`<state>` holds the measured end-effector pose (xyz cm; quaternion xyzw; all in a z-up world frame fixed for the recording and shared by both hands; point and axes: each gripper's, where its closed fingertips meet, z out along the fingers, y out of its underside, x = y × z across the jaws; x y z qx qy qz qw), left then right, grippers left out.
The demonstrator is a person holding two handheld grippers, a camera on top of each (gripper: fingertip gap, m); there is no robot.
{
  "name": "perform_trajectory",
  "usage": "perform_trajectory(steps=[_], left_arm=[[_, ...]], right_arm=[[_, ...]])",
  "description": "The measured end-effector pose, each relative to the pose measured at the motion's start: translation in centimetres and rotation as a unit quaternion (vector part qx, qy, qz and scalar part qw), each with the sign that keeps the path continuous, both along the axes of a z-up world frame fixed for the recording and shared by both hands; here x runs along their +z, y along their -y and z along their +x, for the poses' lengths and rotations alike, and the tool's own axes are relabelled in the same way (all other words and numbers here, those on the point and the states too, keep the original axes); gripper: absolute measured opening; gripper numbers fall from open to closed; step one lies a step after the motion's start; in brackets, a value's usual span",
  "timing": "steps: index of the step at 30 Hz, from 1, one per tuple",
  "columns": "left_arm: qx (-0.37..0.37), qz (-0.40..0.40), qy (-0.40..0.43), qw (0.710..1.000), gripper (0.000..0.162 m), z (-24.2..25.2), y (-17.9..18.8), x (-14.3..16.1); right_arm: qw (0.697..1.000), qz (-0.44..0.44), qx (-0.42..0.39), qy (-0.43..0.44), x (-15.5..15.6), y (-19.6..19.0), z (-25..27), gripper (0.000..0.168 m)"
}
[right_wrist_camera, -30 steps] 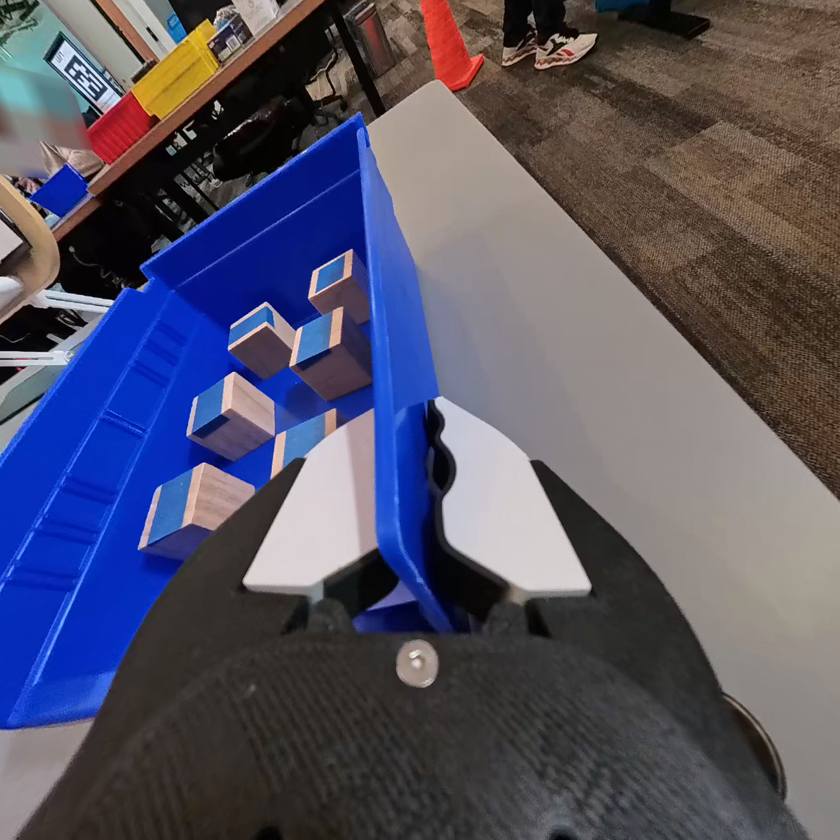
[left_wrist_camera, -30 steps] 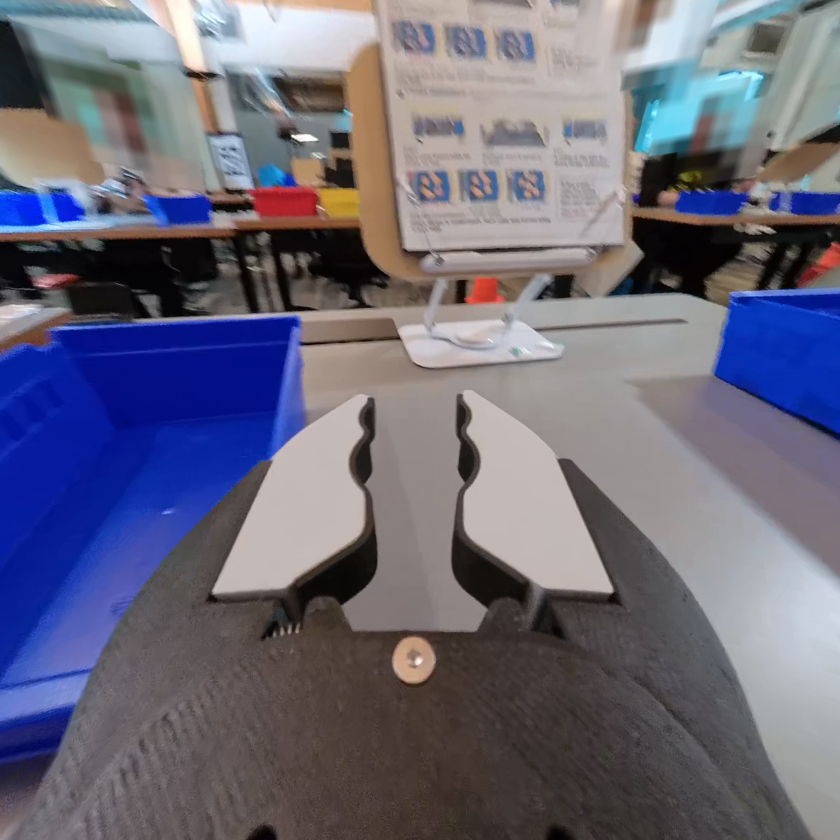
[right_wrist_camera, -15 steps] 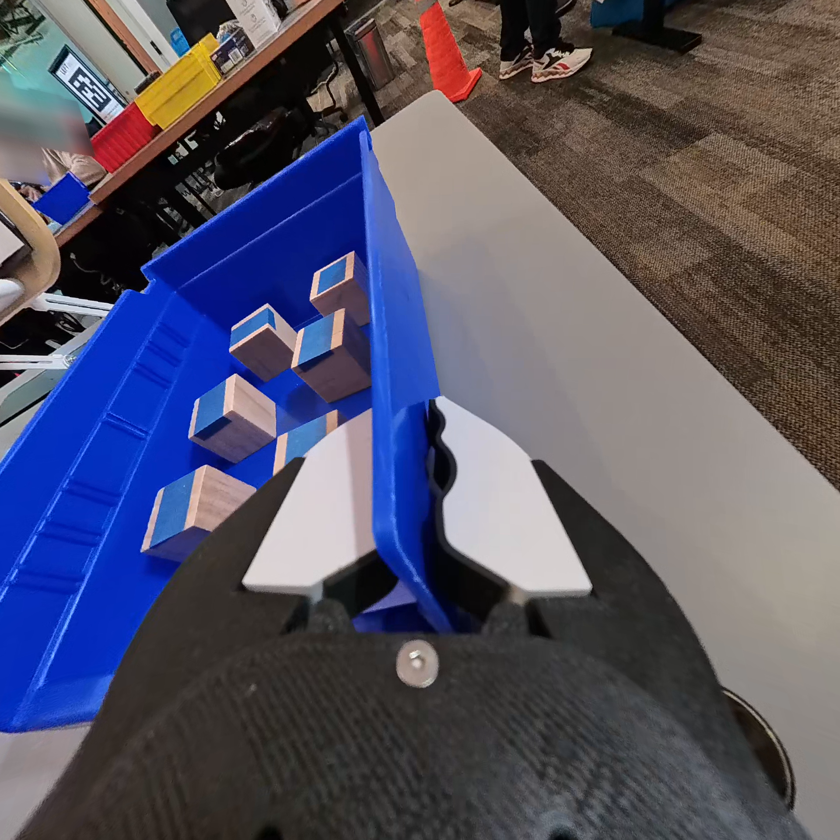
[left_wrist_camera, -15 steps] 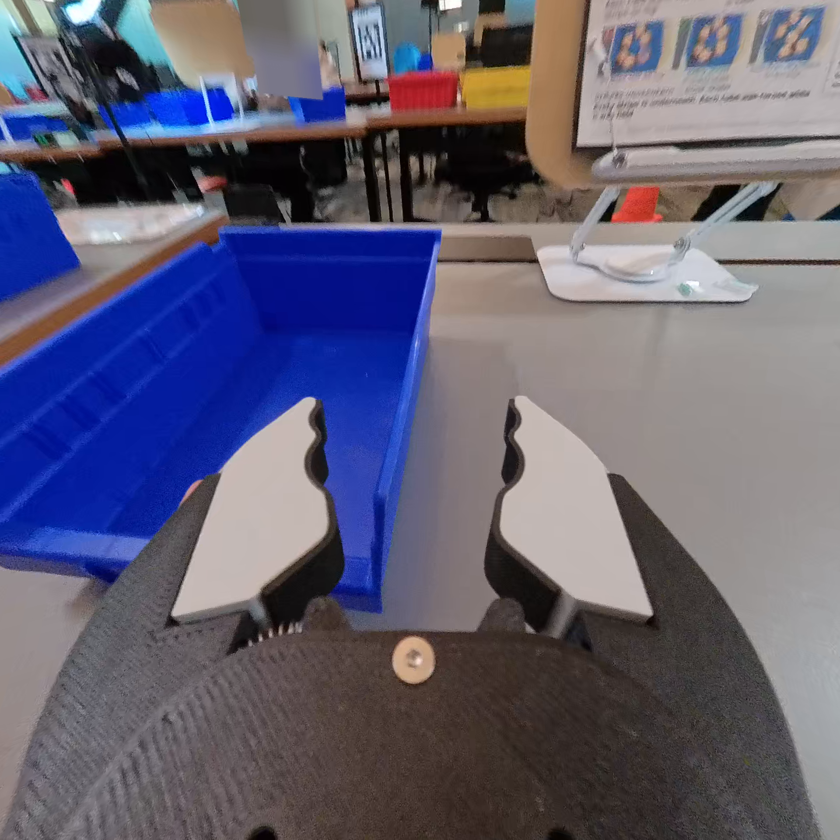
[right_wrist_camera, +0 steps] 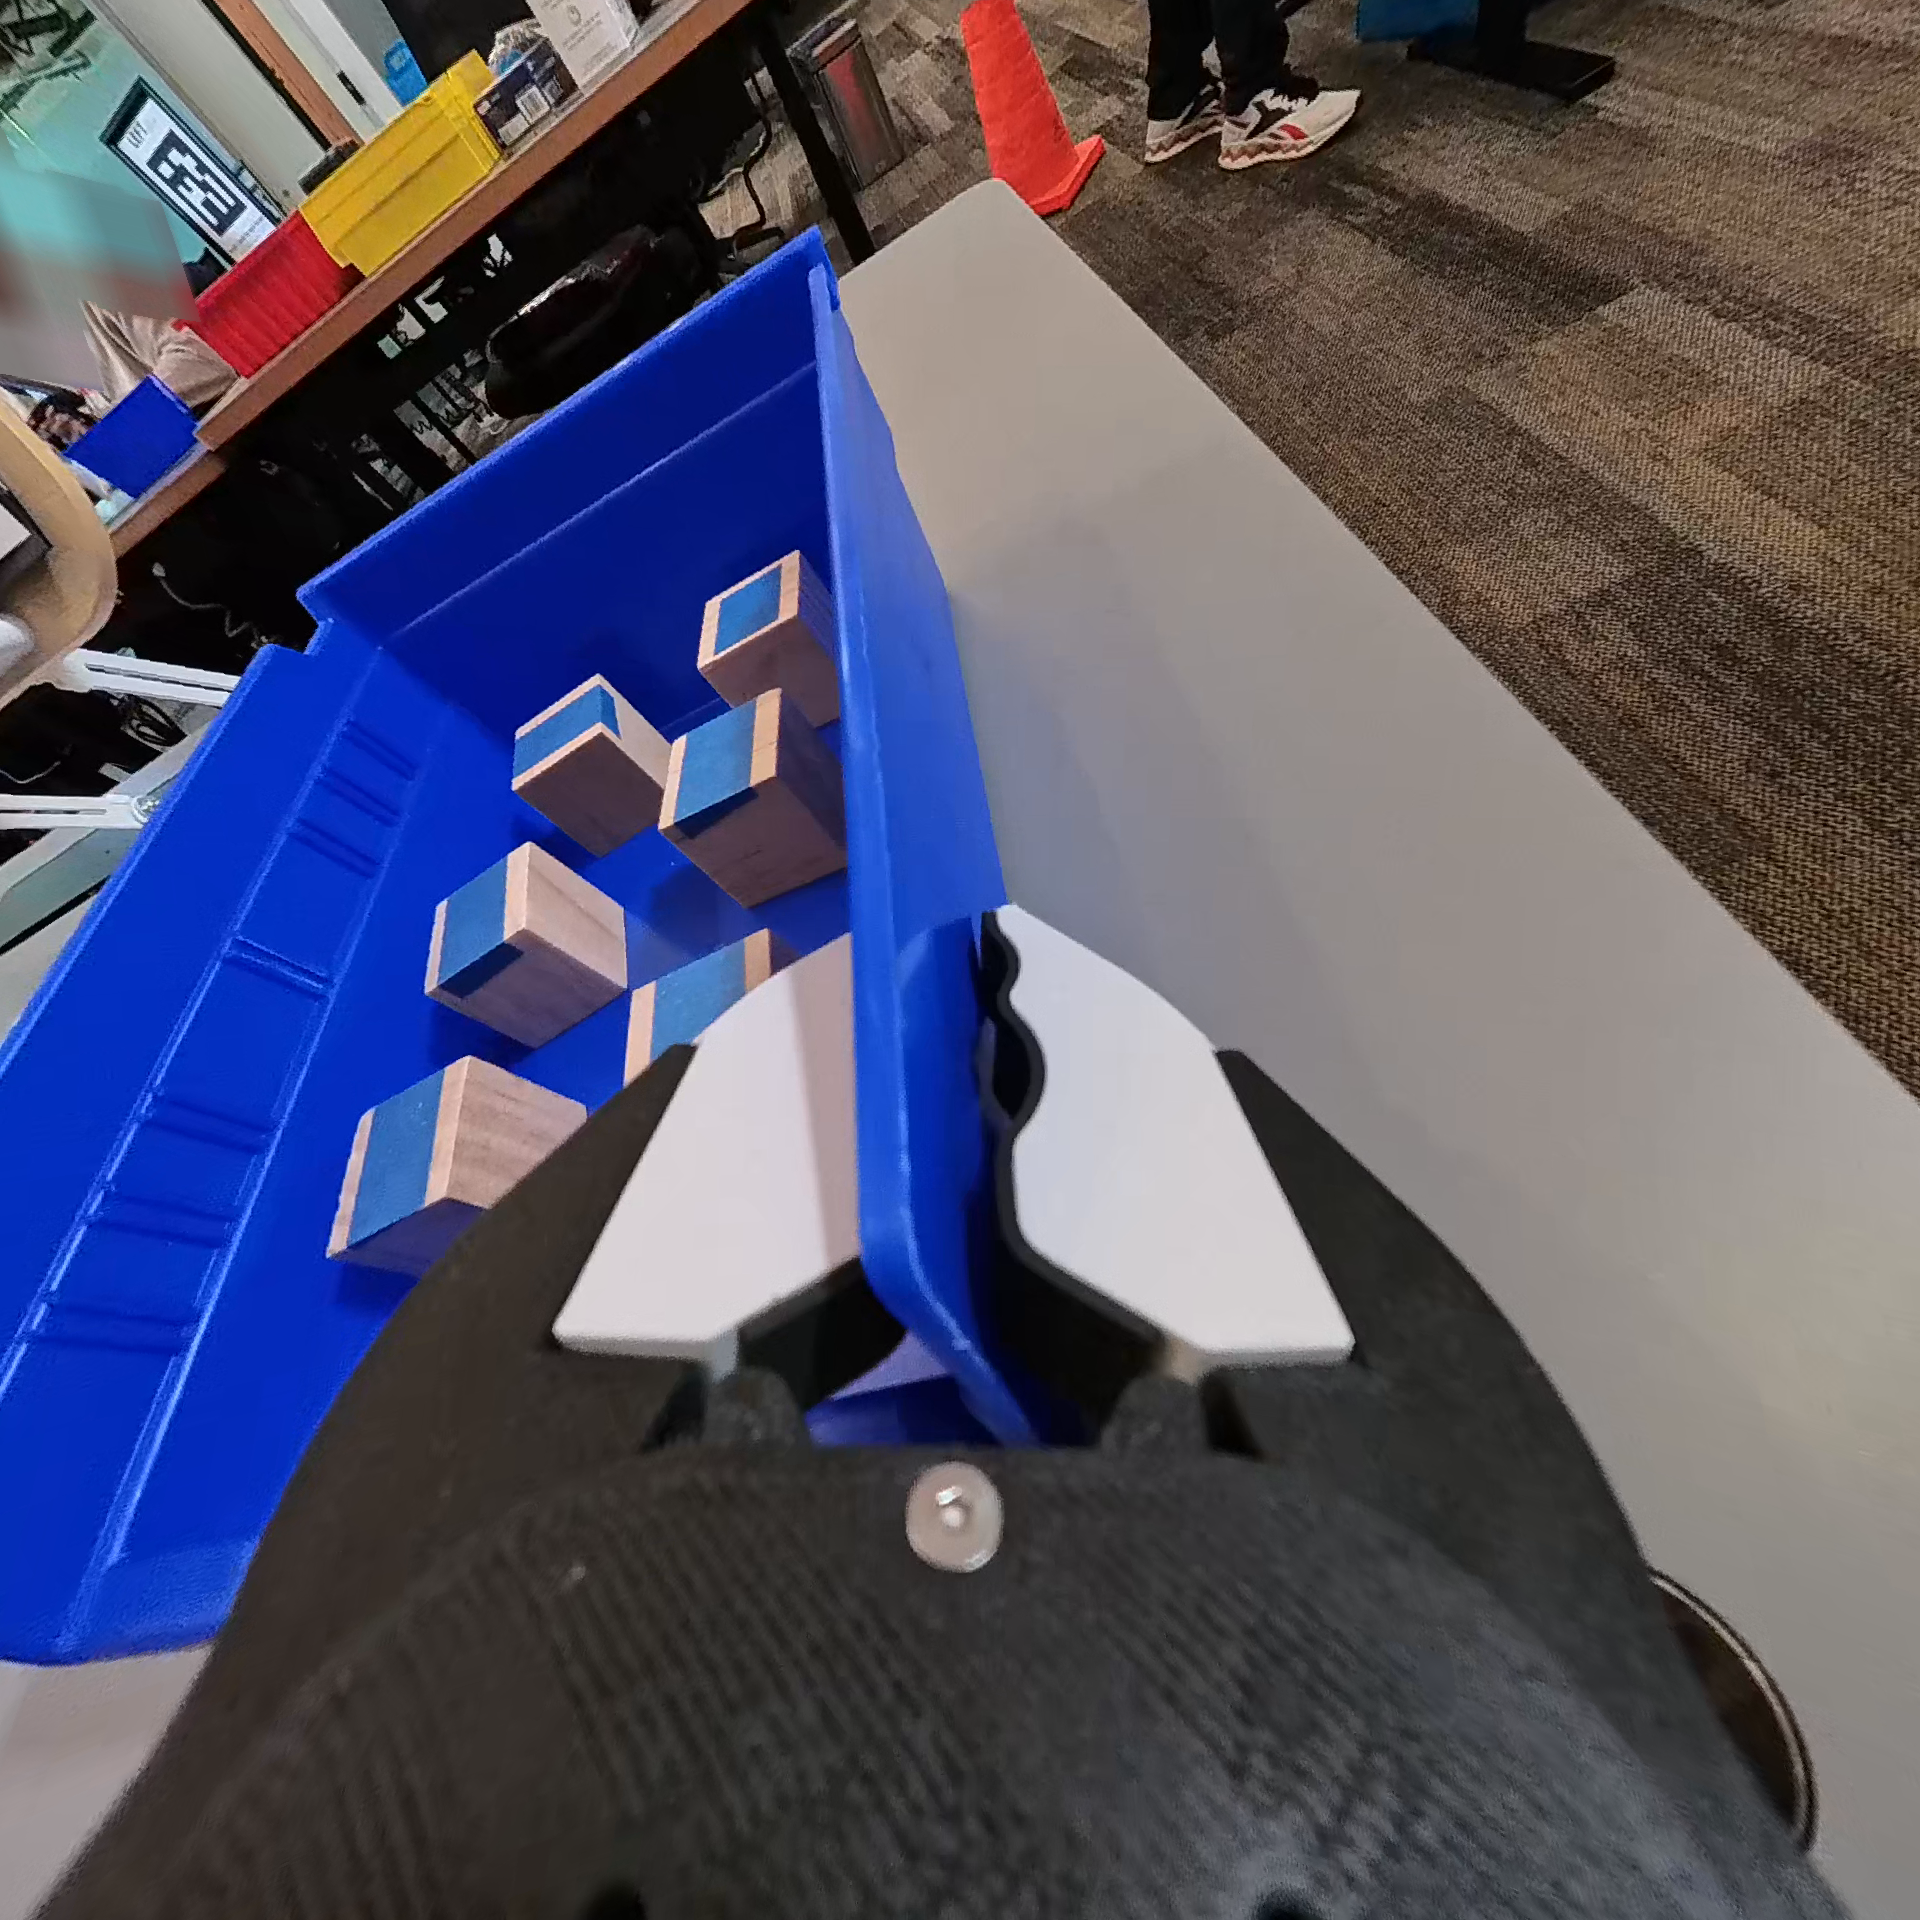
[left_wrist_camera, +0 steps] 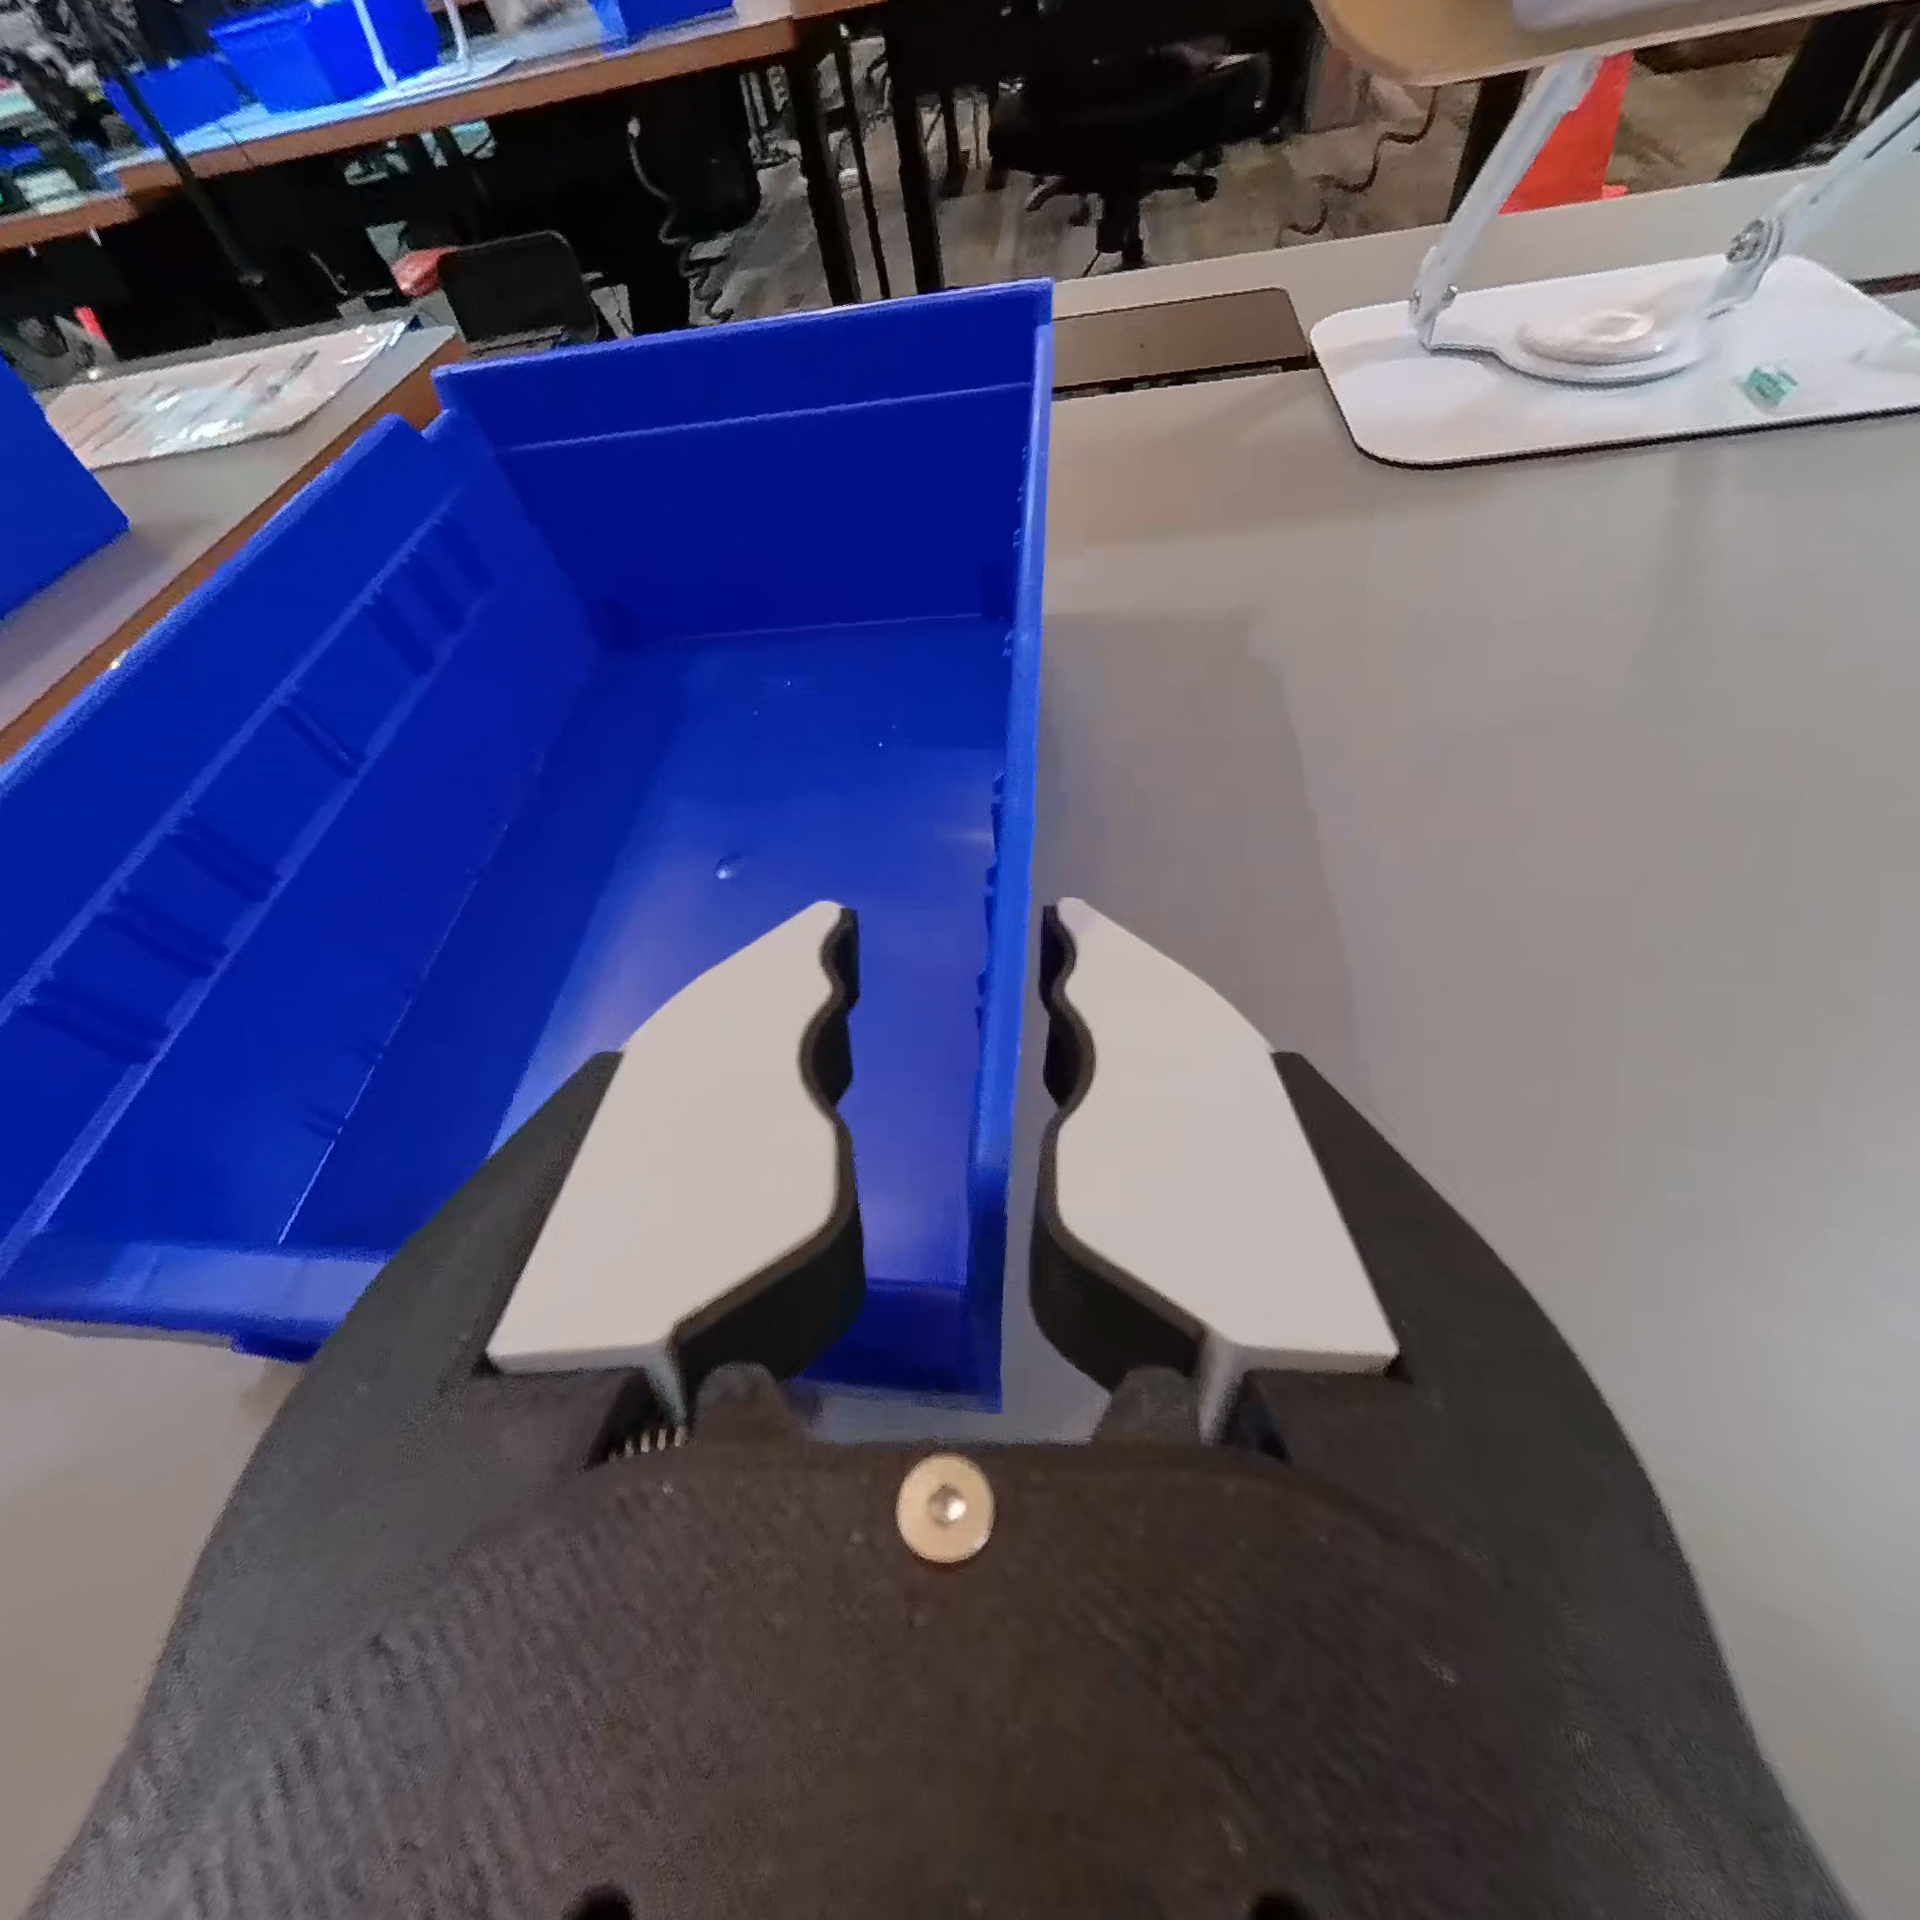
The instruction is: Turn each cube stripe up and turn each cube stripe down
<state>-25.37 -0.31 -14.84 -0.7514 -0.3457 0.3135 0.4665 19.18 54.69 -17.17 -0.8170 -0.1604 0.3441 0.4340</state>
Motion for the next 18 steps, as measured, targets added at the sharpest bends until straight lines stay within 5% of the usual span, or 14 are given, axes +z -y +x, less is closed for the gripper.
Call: perform_trajectory(steps=[3,15,18], left_arm=[[-0.013,-0.019,-0.009,1.000,0.025,-0.3,-0.4,-0.4],[0.002,-0.041,-0.010,0.999,0.034,-1.2,-0.1,-1.1],[-0.019,-0.040,0.002,0.999,0.021,-0.8,-0.6,-1.3]], right_arm=[[1.000,-0.001,0.000,0.000,-0.1,0.0,0.0,0.010],[1.000,-0.001,0.001,0.001,-0.2,0.0,0.0,0.010],[1.000,-0.001,0.000,0.001,-0.2,0.0,0.0,0.010]])
